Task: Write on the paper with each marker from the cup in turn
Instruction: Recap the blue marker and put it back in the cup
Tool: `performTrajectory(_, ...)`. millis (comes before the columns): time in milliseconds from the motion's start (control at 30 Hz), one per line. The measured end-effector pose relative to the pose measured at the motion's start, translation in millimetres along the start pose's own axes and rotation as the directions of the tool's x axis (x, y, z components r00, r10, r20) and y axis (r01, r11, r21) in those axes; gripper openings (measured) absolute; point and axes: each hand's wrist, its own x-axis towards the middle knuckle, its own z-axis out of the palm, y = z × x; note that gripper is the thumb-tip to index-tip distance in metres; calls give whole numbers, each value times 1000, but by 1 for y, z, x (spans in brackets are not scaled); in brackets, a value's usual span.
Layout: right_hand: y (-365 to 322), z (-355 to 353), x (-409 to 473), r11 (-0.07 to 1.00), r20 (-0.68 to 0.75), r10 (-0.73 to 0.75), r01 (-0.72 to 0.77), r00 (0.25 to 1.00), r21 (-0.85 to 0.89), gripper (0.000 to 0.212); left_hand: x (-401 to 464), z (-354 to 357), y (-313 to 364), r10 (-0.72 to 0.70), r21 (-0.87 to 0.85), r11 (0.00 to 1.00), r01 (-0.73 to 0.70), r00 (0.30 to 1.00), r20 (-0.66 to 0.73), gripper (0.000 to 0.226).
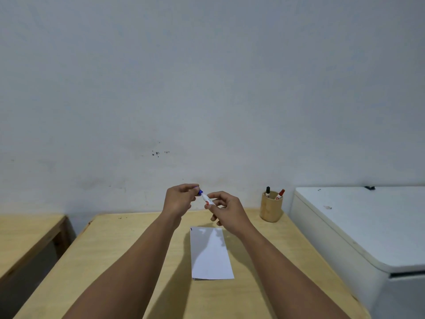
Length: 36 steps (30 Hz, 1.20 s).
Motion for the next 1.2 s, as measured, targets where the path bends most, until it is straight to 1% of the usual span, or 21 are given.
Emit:
performTrajectory(133, 5, -4, 3, 1000, -44, 22, -22, 999, 1, 16, -2, 13, -4, 84, 131, 987, -88, 996, 34, 14)
performTrajectory(233, 15, -9, -3, 997, -75, 52, -48, 996, 57, 17, -6, 27, -15, 73, 124, 989, -77, 997, 41, 18)
performTrajectory(300, 26, -17, -7, 995, -97, 78, -71, 992, 72, 19, -7, 40, -19, 43, 112, 992, -54, 994, 97, 18)
performTrajectory(400, 37, -44, 0, 993, -144, 115, -114, 983, 13, 22, -6, 71, -17, -37, 137, 991, -1, 963, 268, 27)
performTrajectory(467, 34, -73, 14, 988, -222, 106, -127, 969, -82, 18, 3, 98, -18, -64, 137, 990, 19, 940, 335, 30)
performTrajectory(533, 24, -109, 32, 983, -344, 60, -116, 937, -145, 15, 17, 129, -22, -30, 166, 986, -26, 944, 329, 46)
performTrajectory(600, 13, -147, 52, 977, -474, -24, -80, 880, -198, 16, 31, 157, -27, 5, 278, 955, -106, 941, 339, 57)
performTrajectory(667, 7, -180, 73, 969, -557, -92, -53, 825, -239, 17, 43, 185, -34, 13, 367, 916, -161, 927, 374, 67)
performTrajectory(733, 7, -203, 93, 960, -582, -119, -56, 804, -274, 18, 54, 208, -42, 30, 421, 885, -201, 924, 381, 78)
performTrajectory(800, 17, -216, 109, 951, -572, -109, -82, 813, -298, 20, 66, 227, -53, 18, 462, 862, -207, 925, 380, 89)
performTrajectory(900, 42, -220, 124, 947, -551, -52, -133, 833, -292, 20, 83, 247, -76, -26, 511, 836, -199, 916, 400, 103)
performTrajectory(967, 61, -218, 129, 949, -530, 13, -177, 848, -260, 22, 88, 256, -90, -49, 503, 847, -170, 919, 392, 108)
performTrajectory(1033, 77, -213, 131, 947, -491, 62, -207, 869, -247, 23, 89, 262, -101, -54, 486, 861, -150, 923, 381, 105)
performTrajectory(1100, 89, -208, 128, 937, -457, 77, -221, 886, -271, 31, 90, 265, -108, -29, 448, 881, -153, 927, 374, 89)
performTrajectory(1133, 93, -206, 126, 916, -459, 67, -236, 886, -323, 37, 90, 266, -108, -20, 426, 892, -151, 928, 371, 82)
performTrajectory(1200, 94, -206, 118, 828, -493, 27, -296, 870, -477, 46, 91, 266, -107, 0, 391, 908, -153, 931, 365, 74)
